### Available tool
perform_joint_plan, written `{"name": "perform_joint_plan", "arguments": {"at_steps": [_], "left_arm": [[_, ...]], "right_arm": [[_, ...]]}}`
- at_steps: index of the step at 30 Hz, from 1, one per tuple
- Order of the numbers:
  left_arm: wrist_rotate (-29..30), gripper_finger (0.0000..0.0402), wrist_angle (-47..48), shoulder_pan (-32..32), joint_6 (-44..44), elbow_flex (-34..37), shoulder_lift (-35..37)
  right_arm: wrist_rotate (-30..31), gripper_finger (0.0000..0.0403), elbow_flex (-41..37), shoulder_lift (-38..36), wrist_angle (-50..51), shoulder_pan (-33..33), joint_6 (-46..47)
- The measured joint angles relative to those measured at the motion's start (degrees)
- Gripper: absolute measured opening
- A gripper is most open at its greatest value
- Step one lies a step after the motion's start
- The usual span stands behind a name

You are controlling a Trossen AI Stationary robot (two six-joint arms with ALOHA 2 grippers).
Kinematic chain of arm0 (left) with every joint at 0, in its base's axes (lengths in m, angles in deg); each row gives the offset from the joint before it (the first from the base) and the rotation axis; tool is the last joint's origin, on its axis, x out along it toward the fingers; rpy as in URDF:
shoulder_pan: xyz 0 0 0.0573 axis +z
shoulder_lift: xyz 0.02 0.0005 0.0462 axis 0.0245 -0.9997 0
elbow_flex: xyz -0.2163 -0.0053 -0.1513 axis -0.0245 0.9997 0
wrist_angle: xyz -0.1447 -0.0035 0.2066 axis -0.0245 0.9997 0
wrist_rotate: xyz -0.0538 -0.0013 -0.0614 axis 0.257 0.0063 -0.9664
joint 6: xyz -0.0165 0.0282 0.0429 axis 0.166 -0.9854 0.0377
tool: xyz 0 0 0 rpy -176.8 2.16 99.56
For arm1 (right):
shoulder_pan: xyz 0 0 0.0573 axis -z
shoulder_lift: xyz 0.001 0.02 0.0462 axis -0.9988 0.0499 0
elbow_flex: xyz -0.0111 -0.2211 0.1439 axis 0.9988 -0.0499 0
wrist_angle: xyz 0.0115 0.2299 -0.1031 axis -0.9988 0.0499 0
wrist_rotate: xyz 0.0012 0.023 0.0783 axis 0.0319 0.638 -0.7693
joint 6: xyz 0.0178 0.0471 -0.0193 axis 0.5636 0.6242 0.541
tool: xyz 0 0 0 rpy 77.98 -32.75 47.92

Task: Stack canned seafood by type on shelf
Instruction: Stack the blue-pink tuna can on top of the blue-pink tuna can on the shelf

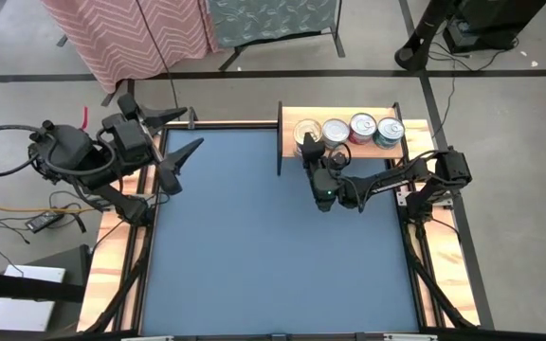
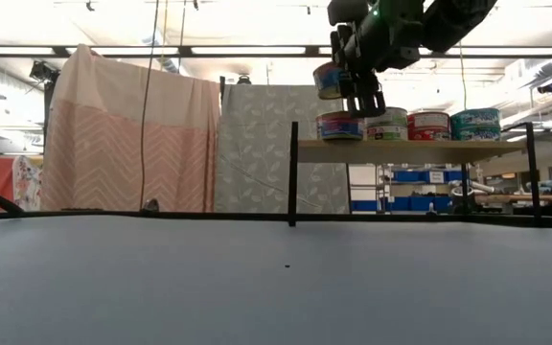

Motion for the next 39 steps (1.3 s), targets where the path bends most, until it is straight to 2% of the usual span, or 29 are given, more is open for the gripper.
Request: {"name": "perform_joint_plan", "arguments": {"at_steps": [17,23,28,33,39], "left_arm": [[0.0,0.0312,0.0,0.0,0.0,0.0,0.0],[0.0,0.0312,0.0,0.0,-0.1,0.0,0.0],[0.0,0.0312,0.0,0.0,-0.3,0.0,0.0],[0.0,0.0312,0.1,0.0,-0.3,0.0,0.0],[0.0,0.0312,0.1,0.0,-0.3,0.0,0.0]], "right_arm": [[2.8,0.0206,0.0,-0.2,-0.1,-0.1,-6.8],[-0.4,0.0207,-0.4,-0.2,-0.1,-0.6,-9.9],[-0.3,0.0207,-3.1,-0.3,-0.4,-1.4,-10.0],[2.1,0.0207,-6.4,-0.3,-5.8,-2.6,-8.1],[5.7,0.0209,-8.7,-0.3,-16.1,-2.8,-13.7]]}}
